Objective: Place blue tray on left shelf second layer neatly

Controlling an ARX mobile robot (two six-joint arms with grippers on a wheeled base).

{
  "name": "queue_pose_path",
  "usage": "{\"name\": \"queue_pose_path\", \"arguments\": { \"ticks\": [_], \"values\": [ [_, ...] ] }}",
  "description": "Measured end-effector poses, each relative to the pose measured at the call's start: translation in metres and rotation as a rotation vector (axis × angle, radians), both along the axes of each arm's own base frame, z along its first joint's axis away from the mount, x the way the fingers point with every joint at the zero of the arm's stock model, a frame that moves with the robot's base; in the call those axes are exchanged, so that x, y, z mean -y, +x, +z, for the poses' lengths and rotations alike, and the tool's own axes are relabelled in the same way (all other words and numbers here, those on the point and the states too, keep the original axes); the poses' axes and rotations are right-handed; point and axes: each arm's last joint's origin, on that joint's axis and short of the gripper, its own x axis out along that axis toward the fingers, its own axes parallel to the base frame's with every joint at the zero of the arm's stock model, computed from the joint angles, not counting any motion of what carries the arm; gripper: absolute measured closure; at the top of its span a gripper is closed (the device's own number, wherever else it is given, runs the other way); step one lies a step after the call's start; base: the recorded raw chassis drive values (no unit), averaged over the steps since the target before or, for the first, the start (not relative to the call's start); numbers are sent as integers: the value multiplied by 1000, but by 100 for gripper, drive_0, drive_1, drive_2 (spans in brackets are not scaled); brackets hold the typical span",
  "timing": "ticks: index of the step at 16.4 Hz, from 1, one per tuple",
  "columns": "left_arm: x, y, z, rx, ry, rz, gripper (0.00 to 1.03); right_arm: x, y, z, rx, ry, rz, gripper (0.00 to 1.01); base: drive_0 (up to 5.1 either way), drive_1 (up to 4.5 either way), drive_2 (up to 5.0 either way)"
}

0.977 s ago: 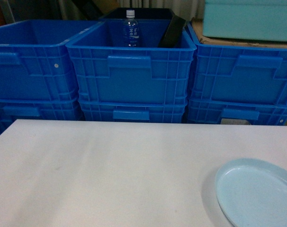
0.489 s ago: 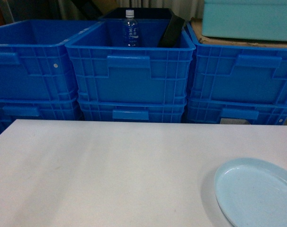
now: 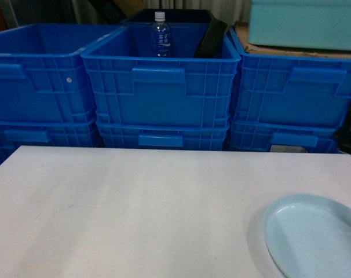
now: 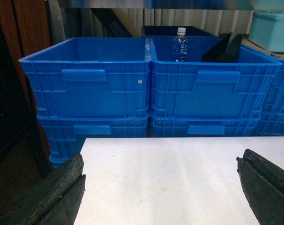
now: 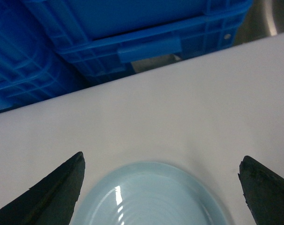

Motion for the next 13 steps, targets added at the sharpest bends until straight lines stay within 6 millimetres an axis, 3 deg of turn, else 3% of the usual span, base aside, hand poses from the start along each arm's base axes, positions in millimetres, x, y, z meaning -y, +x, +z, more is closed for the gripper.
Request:
{"name": "queue_pose_path", "arguments": {
  "ticks": [2,5,8,13],
  "values": [
    [0,0,0,0,0,0,5,34,-12,-14,-63,39,-38,3,0,0,0],
    [0,0,0,0,0,0,5,64,-29,-46,-181,164,27,3,0,0,0],
    [0,0,0,0,0,0,5,59,-38,-79,-279,229,103,3,0,0,0],
    [0,0,0,0,0,0,5,51,-34,-93,-295,217,104,3,0,0,0]
  ]
}}
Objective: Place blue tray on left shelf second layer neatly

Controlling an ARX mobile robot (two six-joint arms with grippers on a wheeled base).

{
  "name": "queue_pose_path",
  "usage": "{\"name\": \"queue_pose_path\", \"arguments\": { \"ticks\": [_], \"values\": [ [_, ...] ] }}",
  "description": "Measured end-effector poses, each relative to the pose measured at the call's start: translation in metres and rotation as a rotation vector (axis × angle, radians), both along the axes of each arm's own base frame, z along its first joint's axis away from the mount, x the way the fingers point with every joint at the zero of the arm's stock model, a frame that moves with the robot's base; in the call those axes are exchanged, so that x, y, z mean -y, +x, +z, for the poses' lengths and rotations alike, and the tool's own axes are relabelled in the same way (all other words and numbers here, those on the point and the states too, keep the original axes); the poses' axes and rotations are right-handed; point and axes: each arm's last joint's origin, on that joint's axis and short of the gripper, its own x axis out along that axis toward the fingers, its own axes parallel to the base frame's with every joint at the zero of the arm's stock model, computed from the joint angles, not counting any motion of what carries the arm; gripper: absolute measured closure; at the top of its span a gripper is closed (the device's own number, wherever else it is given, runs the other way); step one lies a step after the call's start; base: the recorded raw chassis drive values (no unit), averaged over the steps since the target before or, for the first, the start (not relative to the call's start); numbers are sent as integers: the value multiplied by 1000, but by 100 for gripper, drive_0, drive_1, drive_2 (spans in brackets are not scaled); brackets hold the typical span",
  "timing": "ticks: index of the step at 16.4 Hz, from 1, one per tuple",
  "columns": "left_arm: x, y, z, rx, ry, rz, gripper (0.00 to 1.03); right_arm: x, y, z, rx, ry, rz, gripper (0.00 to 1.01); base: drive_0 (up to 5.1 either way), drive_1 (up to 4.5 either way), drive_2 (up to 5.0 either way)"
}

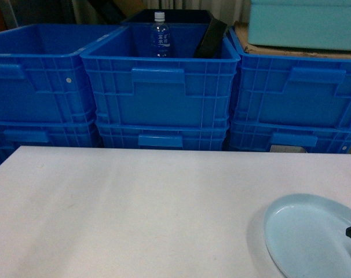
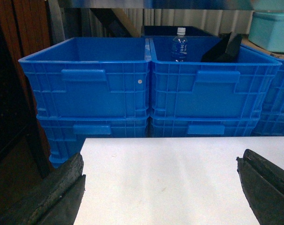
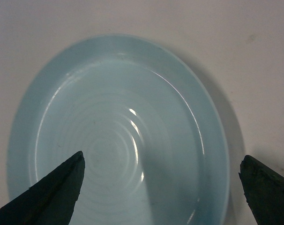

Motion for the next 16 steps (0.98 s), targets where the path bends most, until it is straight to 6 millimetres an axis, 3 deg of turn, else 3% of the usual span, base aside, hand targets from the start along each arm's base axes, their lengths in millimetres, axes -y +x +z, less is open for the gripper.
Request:
{"name": "queue_pose_path", "arguments": {
  "ticks": [10,13,16],
  "values": [
    [0,0,0,0,0,0,5,-16,0,-11,-9,-10,0,3,0,0,0],
    [0,0,0,0,0,0,5,-14,-4,-21,7,-46,-18,35,0,0,0],
    [0,0,0,0,0,0,5,4,-8,-35,15,-70,-48,66,0,0,0]
  ]
}}
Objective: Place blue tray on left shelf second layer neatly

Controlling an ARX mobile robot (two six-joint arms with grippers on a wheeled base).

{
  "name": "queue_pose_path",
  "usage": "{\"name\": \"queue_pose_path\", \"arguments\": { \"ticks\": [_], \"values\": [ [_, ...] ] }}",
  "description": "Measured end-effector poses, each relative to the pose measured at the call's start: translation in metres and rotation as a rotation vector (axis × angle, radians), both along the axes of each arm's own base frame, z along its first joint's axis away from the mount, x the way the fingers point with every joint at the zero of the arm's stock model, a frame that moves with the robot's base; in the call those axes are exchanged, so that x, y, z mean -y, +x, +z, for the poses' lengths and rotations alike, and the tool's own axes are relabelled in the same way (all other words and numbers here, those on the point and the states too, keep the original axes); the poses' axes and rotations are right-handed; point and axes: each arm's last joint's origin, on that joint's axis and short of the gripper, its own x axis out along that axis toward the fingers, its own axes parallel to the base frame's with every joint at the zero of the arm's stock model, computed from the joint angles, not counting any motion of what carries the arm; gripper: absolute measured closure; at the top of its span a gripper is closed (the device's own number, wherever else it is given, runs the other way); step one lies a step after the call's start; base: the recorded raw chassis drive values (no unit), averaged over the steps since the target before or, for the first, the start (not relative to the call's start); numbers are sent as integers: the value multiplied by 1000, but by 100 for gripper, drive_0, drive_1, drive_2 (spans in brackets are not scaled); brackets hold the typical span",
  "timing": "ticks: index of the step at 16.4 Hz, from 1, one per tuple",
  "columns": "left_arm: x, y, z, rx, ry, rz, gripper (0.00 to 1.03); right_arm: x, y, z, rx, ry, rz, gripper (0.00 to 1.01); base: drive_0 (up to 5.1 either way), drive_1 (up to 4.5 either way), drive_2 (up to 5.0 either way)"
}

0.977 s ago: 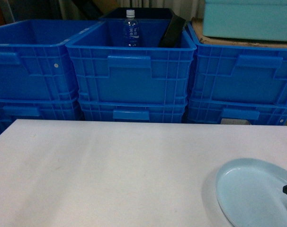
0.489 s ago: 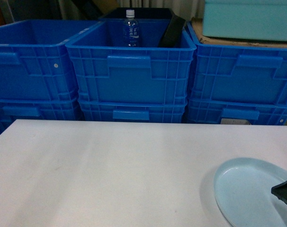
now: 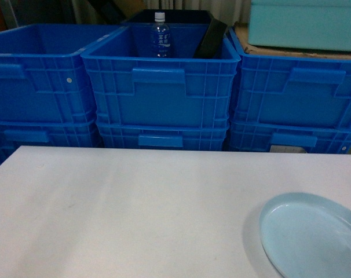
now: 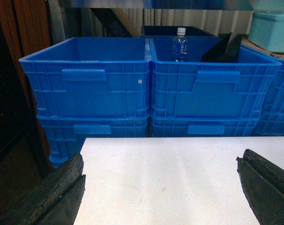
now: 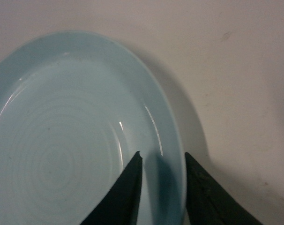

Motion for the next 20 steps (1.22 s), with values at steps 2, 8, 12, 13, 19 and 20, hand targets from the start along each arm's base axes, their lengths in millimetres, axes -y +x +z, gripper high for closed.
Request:
{"name": "queue_pose_path", "arguments": {
  "ticks": [2,8,12,13,19,20],
  "values": [
    [0,0,0,0,0,0,5,17,-7,-10,5,21,3,91,0,0,0],
    [0,0,0,0,0,0,5,43,-19,2,12,63,22,99,0,0,0],
    [0,0,0,0,0,0,5,12,4,56,104,83,159,99,0,0,0],
    [0,0,0,0,0,0,5,1,15,89,204,57,210,99,0,0,0],
    [0,0,0,0,0,0,5,-26,4,188,472,-174,245,99,0,0,0],
    [0,0,0,0,0,0,5,-38,-6,196,526,-217,235,99,0,0,0]
  ]
}}
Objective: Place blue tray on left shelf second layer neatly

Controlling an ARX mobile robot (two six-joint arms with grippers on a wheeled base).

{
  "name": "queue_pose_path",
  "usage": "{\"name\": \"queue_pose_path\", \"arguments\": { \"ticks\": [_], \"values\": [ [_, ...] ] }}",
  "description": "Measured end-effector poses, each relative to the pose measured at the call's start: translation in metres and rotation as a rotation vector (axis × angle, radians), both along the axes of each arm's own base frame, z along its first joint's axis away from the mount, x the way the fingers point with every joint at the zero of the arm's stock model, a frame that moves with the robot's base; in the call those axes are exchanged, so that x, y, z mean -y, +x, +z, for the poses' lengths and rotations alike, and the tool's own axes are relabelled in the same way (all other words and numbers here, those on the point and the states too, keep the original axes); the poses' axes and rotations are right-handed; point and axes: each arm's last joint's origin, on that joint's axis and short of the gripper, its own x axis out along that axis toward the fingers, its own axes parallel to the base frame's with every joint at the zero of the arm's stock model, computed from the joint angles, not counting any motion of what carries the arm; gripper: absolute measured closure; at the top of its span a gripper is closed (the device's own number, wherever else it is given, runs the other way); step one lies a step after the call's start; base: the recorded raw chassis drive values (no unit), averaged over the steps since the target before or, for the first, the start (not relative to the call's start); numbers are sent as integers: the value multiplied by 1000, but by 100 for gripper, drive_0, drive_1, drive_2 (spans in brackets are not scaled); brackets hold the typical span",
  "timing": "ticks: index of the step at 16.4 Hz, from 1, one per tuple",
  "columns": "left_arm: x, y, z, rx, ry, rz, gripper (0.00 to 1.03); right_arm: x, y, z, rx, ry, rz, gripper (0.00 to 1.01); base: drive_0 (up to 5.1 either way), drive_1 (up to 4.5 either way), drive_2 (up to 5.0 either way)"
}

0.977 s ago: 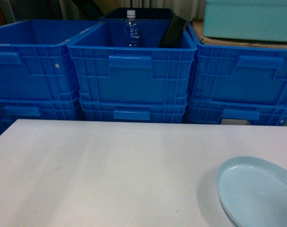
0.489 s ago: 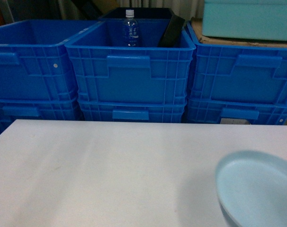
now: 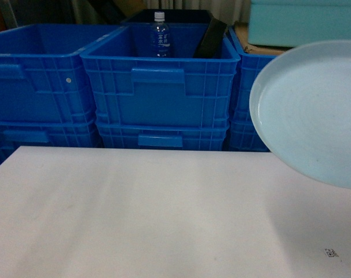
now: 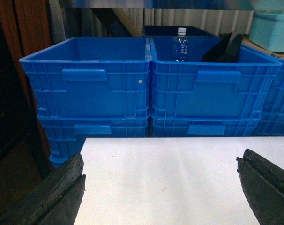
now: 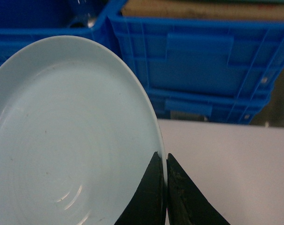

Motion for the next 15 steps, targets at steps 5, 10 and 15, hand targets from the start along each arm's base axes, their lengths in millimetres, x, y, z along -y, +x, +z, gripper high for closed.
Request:
{"name": "queue_pose_path", "arguments": {
  "ticks": [5,10,15],
  "values": [
    [0,0,0,0,0,0,5,-41,-36,17,146,-89,-85,99,0,0,0],
    [0,0,0,0,0,0,5,-4,-36,9,145,-60,-180,99,0,0,0],
    [0,0,0,0,0,0,5,-20,-39,5,128,-16,-115,99,0,0,0]
  ]
}}
